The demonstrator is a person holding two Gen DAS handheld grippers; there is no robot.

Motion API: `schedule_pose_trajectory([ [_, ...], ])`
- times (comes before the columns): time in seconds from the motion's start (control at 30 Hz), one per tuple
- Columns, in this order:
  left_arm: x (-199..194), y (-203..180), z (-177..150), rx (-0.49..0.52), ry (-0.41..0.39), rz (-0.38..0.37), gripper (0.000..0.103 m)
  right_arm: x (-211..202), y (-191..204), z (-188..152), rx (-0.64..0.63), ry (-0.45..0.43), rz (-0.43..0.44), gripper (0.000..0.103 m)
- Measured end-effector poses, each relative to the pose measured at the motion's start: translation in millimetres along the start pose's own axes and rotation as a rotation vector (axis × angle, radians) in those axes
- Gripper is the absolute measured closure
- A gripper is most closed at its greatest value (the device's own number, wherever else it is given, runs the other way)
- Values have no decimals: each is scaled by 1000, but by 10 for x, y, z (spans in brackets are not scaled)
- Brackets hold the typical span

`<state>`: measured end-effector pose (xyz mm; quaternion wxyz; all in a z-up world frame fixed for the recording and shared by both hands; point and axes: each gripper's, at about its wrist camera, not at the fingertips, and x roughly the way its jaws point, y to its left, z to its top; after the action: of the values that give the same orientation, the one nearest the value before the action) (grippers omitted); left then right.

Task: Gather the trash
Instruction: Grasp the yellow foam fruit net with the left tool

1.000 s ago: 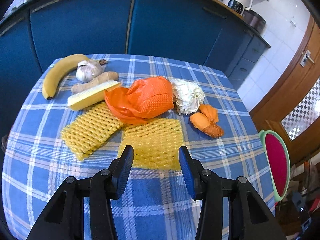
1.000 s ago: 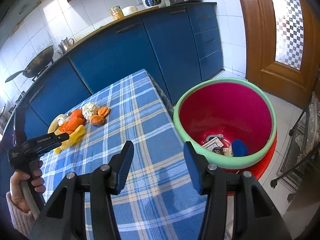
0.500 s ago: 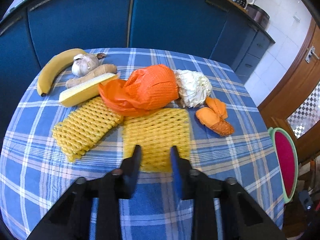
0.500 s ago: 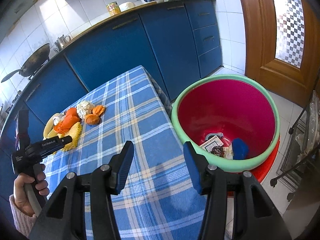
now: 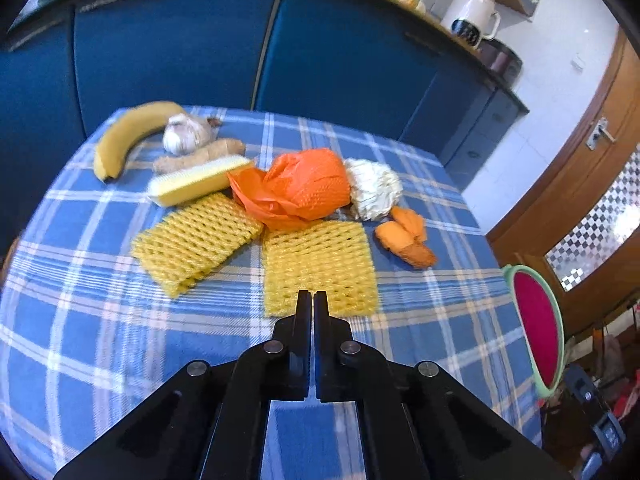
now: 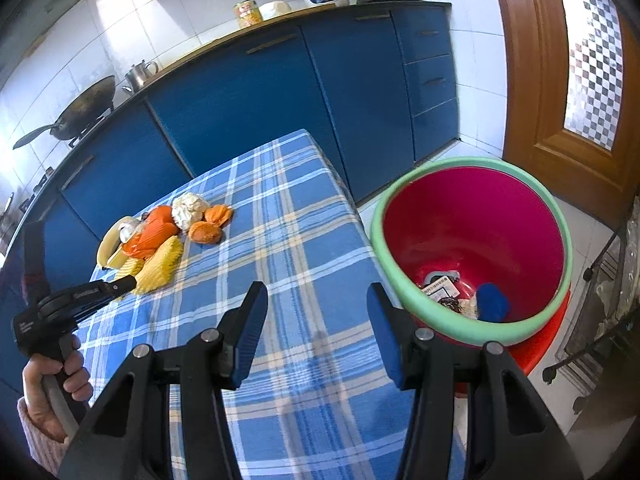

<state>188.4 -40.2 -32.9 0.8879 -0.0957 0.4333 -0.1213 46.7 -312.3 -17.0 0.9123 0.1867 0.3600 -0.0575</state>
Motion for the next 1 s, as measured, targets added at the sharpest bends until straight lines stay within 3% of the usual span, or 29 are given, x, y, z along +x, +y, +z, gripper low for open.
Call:
schedule_pose_trajectory([
  [0.13,-190,37,-44,17,-31,-6,103,10,93,-3,-15,5,18,49],
  [0.3,-143,28,-54,28,2,-1,101,4,181,-33,-28,6,37,49],
  [0.37,-94,8,-74,39,20,17,91,-10,187,-46,-30,5,39,49],
  [0.4,-70,-6,-82,42,26,27,77,-12,185,-48,-30,5,39,49],
  [0.43,-39,-19,-78,43,31,39,55,-14,175,-51,-28,5,38,49],
  [0.5,9,-40,-53,44,28,63,38,-11,167,-56,-22,6,36,49],
  [0.7,229,-196,98,83,52,81,38,30,49,-92,6,18,38,49],
  [0.9,610,-259,112,95,121,145,38,85,-30,-97,5,26,39,49],
  [1.0,627,-303,66,121,82,169,39,100,-60,-83,5,27,35,49],
])
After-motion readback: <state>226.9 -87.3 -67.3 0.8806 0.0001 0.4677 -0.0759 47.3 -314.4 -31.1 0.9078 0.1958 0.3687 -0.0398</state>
